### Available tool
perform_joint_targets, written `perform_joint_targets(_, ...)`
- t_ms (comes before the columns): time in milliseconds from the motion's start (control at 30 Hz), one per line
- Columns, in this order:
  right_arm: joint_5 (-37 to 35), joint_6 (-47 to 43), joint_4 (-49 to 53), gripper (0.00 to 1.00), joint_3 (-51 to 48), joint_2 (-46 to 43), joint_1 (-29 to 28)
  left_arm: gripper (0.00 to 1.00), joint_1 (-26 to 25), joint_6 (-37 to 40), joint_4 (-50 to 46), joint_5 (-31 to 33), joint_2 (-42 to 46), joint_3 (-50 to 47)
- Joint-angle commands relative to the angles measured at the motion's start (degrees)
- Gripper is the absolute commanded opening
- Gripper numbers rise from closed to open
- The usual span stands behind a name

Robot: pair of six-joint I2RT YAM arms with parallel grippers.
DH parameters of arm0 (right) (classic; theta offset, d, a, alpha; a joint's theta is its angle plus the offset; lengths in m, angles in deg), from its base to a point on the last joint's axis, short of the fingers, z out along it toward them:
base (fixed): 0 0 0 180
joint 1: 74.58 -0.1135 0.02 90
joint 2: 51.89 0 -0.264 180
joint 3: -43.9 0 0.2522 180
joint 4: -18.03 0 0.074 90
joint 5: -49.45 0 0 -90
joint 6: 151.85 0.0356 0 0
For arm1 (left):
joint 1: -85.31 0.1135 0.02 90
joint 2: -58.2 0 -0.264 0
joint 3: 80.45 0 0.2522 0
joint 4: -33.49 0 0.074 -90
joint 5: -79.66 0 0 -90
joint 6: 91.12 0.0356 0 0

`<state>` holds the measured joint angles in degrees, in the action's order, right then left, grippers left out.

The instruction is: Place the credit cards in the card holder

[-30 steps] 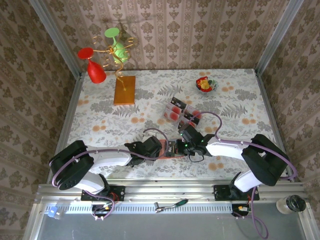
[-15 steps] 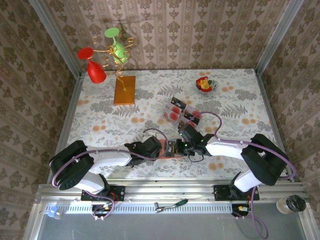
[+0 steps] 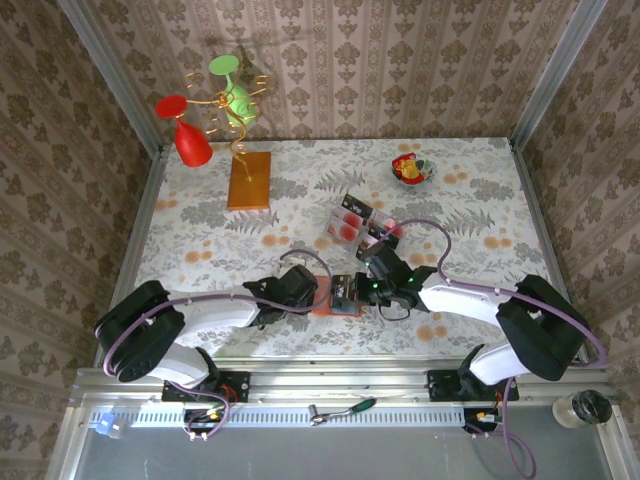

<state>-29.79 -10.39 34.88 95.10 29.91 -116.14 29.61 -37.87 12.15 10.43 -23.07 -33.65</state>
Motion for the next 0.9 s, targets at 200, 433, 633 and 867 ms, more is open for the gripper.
perform_joint_targets(200, 0.7, 1.4, -0.1, 0.0, -1.1, -1.6, 1.2, 0.71, 1.4, 0.8, -4.4, -2.2, 7.7, 2.8)
perform_joint_targets(433, 2.2, 2.3, -1.6, 0.0, -2.0, -3.2, 1.6, 0.72, 1.3, -1.3, -4.7, -5.2, 11.3, 5.9)
perform_joint_targets(633, 2.5, 2.3, 0.0, 0.0, -1.6, -6.7, 2.6, 0.72, 1.3, -3.6, -1.5, -10.2, 10.6, 9.3)
perform_joint_targets(867, 3.5, 2.9, 0.0, 0.0, -1.4, -8.6, 3.2, 0.73, 1.6, -7.4, 4.9, -14.0, 7.9, 9.6)
